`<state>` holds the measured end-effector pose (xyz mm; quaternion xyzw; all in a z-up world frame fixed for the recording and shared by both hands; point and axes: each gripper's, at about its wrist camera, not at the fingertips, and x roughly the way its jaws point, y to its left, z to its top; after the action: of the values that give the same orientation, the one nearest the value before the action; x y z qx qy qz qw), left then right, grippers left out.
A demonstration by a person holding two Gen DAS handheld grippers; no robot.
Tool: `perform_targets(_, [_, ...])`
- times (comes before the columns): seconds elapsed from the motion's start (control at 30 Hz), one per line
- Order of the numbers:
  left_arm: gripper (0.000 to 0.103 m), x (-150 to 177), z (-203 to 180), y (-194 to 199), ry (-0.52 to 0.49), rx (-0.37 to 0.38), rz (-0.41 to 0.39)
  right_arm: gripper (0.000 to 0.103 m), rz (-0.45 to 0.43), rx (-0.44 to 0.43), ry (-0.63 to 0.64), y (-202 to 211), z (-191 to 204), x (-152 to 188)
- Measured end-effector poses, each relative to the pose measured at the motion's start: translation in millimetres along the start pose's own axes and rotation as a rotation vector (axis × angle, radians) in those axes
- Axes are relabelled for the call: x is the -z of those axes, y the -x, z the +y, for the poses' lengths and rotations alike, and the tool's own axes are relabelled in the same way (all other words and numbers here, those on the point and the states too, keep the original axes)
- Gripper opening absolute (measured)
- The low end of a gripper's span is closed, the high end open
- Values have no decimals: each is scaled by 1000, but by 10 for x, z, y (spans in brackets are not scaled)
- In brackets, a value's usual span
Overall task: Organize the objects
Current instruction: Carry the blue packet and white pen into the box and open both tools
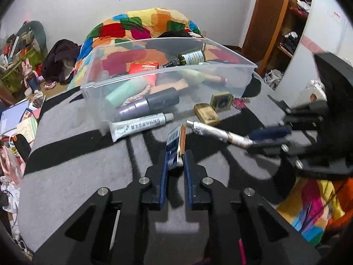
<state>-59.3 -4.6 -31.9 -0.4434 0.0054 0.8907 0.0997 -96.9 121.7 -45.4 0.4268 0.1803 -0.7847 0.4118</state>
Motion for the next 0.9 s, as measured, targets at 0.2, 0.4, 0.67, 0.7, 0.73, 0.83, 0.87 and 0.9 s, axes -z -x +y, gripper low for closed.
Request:
perform_targets(0.2, [29, 34, -49, -35, -29, -23, -6, 18, -8, 17, -52, -93, -49, -24])
perform_targets(0.4, [36, -29, -50, -257, 2, -4, 15, 18, -39, 49, -86, -106, 2, -13])
perform_targets(0.67, [27, 16, -49, -191, 8, -2, -33, 10, -86, 33, -61, -28, 134, -14])
perform_targets(0.7, [27, 13, -40, -162, 13, 0, -42, 10, -98, 28, -59, 2, 144, -24])
perform_targets(0.73, [27, 5, -22, -117, 23, 1, -56, 10, -109, 18, -60, 45, 146, -34])
perform_targets(0.83, [27, -53, 5, 34, 41, 8, -105, 10, -152, 14, -61, 189, 149, -86])
perform_targets(0.87, [27, -73, 11, 76, 42, 5, -119, 10, -170, 19, -65, 248, 143, -119])
perform_targets(0.9, [27, -108, 15, 133, 44, -1, -141, 10, -183, 21, -71, 283, 131, -144])
